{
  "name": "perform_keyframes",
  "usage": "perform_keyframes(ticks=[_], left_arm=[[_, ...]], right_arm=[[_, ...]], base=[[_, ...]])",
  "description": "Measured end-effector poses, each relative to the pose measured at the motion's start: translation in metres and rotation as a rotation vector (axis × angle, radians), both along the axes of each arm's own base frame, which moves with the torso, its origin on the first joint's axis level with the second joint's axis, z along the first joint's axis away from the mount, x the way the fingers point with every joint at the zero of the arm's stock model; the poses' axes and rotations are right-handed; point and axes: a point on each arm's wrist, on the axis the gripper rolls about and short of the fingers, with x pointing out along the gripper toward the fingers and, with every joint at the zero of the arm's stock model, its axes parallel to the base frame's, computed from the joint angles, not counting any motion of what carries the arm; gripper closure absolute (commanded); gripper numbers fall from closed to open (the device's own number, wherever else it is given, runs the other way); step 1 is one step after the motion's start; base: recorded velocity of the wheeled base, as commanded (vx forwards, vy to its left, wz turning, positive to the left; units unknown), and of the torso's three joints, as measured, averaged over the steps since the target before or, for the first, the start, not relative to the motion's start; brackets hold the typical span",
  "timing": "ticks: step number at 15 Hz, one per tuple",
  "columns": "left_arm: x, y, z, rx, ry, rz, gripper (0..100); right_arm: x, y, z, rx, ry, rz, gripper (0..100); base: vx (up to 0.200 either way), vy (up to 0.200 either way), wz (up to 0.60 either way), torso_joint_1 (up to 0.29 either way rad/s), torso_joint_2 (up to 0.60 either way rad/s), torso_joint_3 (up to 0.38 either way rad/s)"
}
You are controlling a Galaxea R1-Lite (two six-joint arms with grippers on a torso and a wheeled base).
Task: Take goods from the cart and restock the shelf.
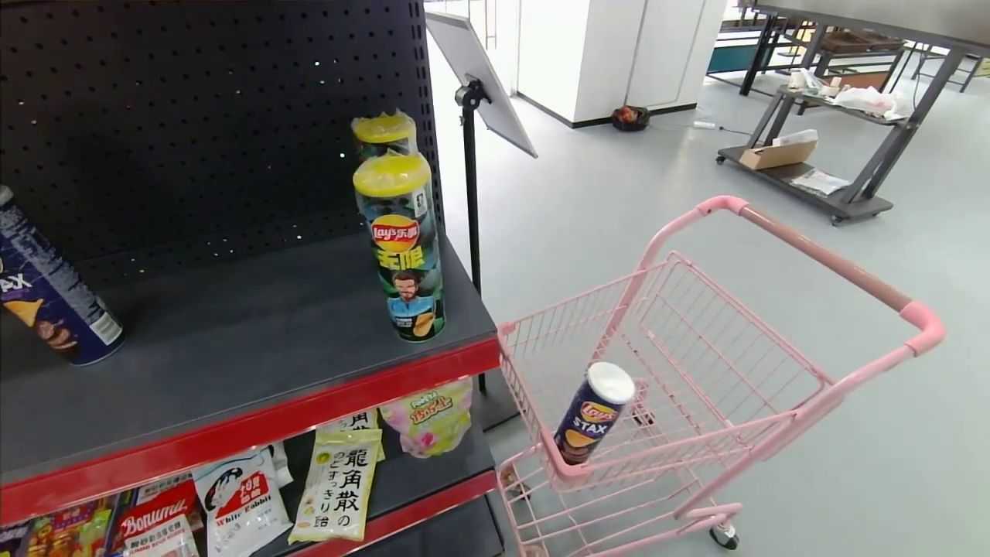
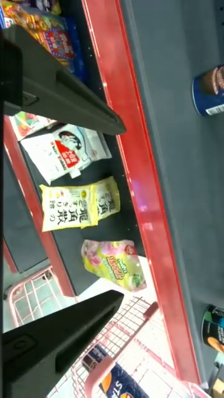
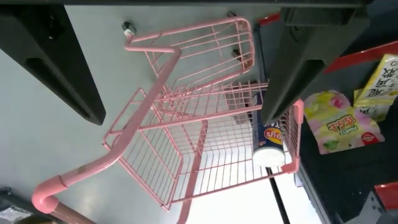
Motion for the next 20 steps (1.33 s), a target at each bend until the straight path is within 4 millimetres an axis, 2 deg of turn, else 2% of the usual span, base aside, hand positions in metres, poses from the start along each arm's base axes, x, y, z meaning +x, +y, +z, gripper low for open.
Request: perform_keyframes(ticks=[3, 10, 20], left_arm=[[0.0, 0.0, 0.0, 0.0, 0.0, 0.0, 0], [0.0, 0.0, 0.0, 0.0, 0.0, 0.001, 0], [0.0, 0.0, 0.0, 0.0, 0.0, 0.001, 0]], right_arm=[[0.0, 0.0, 0.0, 0.0, 0.0, -0.002, 0], [0.0, 0.0, 0.0, 0.001, 0.0, -0.003, 0], [0.0, -0.0001, 0.0, 0.001, 0.0, -0.007, 0]], base=[[0.0, 0.0, 0.0, -0.02, 0.04, 0.032], [0.0, 0.0, 0.0, -0.138, 0.36, 0.216], [0.0, 0.0, 0.0, -0.163, 0.49, 0.325]])
